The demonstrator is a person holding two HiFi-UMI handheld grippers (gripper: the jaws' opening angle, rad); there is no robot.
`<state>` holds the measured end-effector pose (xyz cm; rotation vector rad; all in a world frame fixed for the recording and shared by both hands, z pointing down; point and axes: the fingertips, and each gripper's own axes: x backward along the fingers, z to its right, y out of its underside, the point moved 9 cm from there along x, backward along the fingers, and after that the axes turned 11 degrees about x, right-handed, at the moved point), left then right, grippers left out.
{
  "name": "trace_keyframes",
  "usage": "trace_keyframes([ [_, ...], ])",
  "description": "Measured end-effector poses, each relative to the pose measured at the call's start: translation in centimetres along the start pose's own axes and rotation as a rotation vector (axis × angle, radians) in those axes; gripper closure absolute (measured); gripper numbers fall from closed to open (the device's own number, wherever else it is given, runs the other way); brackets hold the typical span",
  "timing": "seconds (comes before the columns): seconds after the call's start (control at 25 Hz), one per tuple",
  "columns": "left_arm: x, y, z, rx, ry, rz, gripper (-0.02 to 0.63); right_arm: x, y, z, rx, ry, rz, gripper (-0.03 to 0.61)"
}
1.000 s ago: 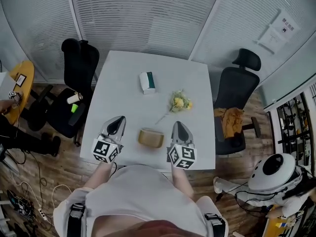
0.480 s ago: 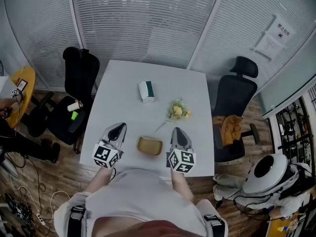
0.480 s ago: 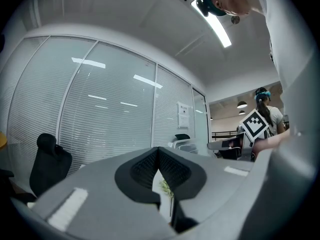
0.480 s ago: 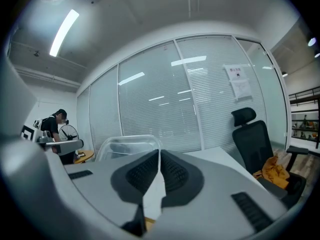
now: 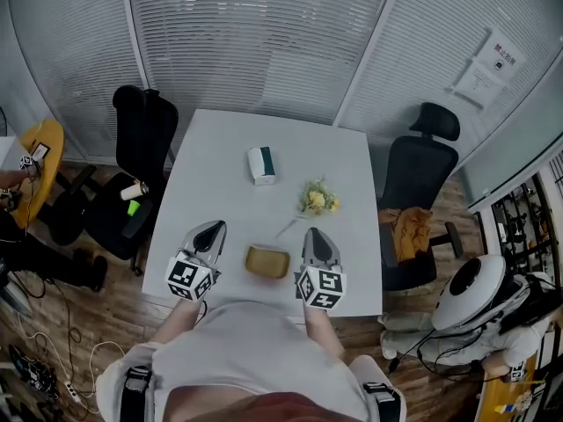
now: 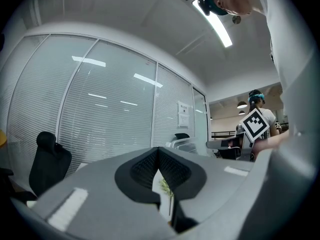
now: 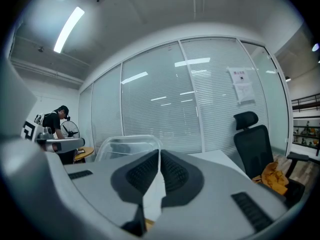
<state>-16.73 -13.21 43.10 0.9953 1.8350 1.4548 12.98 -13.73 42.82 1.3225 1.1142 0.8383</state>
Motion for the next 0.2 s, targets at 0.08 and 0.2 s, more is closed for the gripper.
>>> trace_keyframes([
  [0.08,-0.02,-0.09,-0.06,0.002,0.003,-0.001,0.604,-0.16,0.21,-0.06,0.002,0.000,-0.006,0.560],
  [0.2,-0.03,-0.27,-0.05,0.001,0.008,-0.001,0.603,-0.16,0.48,-0.13,0.001,0.001,-0.013,0.560],
])
